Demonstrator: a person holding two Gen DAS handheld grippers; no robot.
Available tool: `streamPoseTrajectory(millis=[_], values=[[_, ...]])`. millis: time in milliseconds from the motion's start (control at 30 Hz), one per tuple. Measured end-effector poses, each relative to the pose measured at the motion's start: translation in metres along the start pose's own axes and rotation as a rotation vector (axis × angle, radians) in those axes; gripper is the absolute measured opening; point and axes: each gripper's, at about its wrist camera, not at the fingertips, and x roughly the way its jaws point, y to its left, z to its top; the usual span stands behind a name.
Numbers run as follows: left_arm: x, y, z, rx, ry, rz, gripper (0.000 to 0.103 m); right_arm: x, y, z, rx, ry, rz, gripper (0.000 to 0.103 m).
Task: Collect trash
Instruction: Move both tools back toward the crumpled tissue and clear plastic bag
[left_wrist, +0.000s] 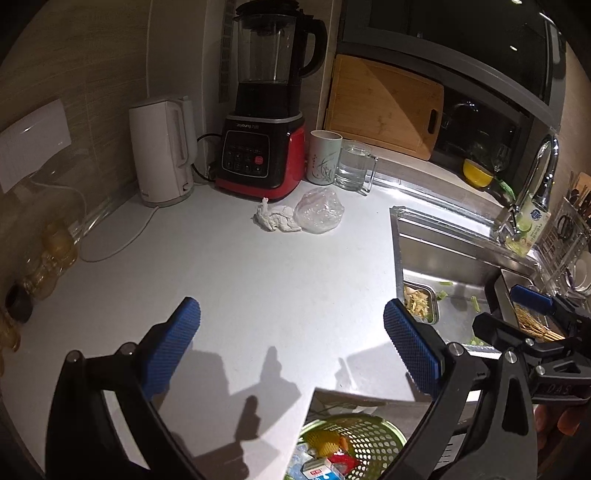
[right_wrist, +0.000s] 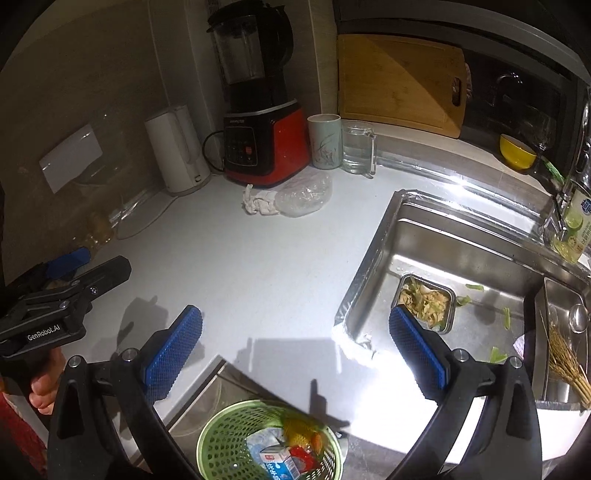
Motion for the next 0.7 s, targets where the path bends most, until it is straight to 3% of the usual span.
streamPoseTrajectory(millis=[367, 700], values=[[0.115, 0.043, 0.058, 0.001, 0.009, -0.056, 0.095, 0.118, -0.007, 0.073, -0.009, 0.011, -0.019, 0.100], [0.218, 0.067, 0.087, 0.034, 0.066, -0.085, 0.095, 0.242, -0.011, 0.119, -0.003, 0.097, -0.008, 0.100]])
